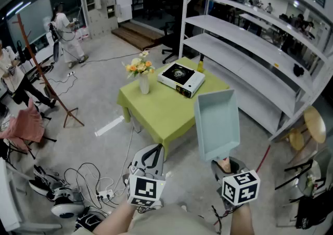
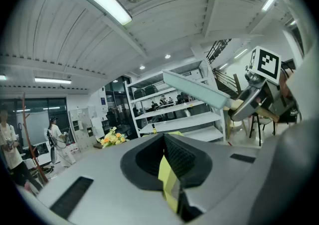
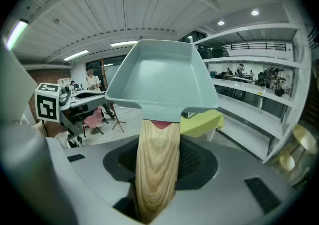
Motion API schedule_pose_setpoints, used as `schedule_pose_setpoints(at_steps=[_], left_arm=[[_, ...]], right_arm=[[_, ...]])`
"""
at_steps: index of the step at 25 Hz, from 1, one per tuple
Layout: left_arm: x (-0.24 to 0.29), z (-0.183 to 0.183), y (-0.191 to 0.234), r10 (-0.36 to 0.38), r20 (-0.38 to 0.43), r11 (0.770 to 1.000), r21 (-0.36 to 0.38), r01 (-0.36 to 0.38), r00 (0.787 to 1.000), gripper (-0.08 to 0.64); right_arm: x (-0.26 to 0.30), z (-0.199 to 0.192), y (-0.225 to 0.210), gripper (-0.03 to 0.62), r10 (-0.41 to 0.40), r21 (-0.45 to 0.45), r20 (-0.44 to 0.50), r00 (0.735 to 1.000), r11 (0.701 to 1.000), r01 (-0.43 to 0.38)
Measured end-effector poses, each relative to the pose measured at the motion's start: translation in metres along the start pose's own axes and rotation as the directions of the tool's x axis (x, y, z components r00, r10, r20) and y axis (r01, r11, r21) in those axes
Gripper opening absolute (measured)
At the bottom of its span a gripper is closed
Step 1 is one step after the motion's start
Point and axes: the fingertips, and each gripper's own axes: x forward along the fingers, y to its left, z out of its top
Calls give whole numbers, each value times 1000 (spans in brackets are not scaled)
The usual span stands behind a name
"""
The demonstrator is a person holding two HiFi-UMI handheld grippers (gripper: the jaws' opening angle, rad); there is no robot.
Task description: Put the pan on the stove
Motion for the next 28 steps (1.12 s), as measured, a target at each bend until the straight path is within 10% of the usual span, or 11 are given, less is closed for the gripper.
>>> schedule_pose_setpoints(at_steps=[28], left_arm=[[35,6,-88,36,-91,999,5,-36,995,6]], right_arm=[[-34,-31,-96,158,29,-35,10,1000,999,-29]])
